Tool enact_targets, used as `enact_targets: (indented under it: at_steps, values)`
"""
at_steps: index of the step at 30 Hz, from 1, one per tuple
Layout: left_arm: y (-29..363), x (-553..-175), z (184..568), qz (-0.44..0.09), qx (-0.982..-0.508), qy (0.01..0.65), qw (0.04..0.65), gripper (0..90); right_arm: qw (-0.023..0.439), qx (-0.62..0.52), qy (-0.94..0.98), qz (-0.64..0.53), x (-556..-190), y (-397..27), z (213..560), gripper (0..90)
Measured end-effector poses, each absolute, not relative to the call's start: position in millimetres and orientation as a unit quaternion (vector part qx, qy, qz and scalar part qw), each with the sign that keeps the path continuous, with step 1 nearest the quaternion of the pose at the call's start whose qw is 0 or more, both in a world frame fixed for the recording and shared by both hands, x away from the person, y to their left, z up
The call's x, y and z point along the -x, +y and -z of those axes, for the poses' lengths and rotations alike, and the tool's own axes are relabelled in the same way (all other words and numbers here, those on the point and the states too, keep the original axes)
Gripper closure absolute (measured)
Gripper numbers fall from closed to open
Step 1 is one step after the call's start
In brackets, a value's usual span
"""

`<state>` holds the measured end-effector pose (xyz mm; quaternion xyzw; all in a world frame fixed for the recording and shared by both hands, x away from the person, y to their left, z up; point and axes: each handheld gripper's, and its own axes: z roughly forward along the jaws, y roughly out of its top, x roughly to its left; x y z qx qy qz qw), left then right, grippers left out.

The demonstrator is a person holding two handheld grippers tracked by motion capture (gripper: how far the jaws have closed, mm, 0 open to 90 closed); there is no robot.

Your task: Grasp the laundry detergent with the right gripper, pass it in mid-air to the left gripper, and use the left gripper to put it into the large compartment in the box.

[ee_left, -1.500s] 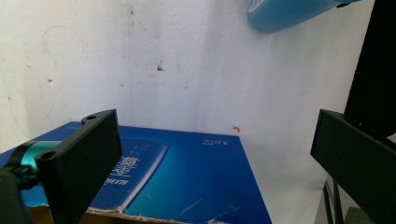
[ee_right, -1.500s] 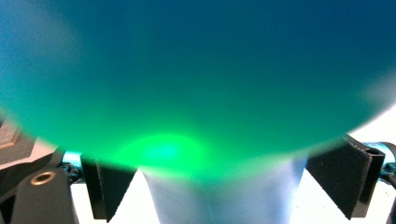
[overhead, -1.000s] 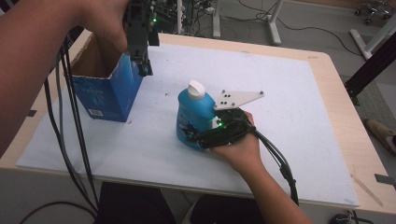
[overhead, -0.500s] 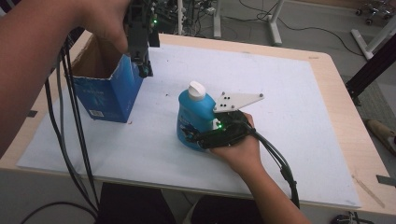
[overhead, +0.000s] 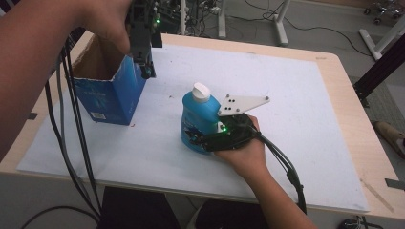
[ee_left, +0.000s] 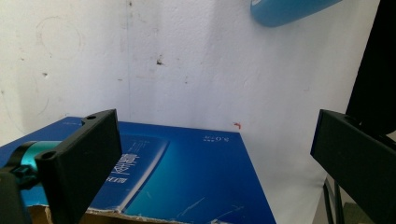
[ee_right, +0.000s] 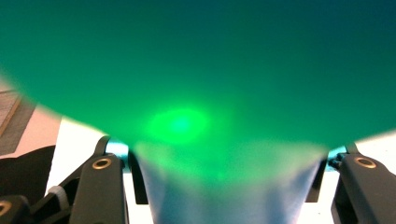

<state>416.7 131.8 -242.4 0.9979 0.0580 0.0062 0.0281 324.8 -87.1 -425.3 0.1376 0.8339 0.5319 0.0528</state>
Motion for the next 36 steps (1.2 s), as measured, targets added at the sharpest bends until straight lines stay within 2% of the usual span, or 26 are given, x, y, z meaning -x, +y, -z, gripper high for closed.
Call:
enact_targets:
  at_steps: [10,14,27,36]
  values:
    - [132,-416,244,-0.004,-0.998,0.056,0.027,1.8,0.066,-0.133,0.832,-0.535,-322,-86,426,42.0]
    - [131,-414,243,-0.004,-0.998,0.056,0.028,1.7,0.086,-0.118,0.832,-0.535,-320,-86,425,44.8]
    - [115,-393,234,-0.002,-0.999,0.021,0.035,1.8,0.059,-0.099,0.841,-0.529,-326,-89,419,45.8]
    - [96,-372,228,0.003,-0.999,-0.012,0.03,1.8,0.049,-0.06,0.852,-0.518,-327,-88,395,45.8]
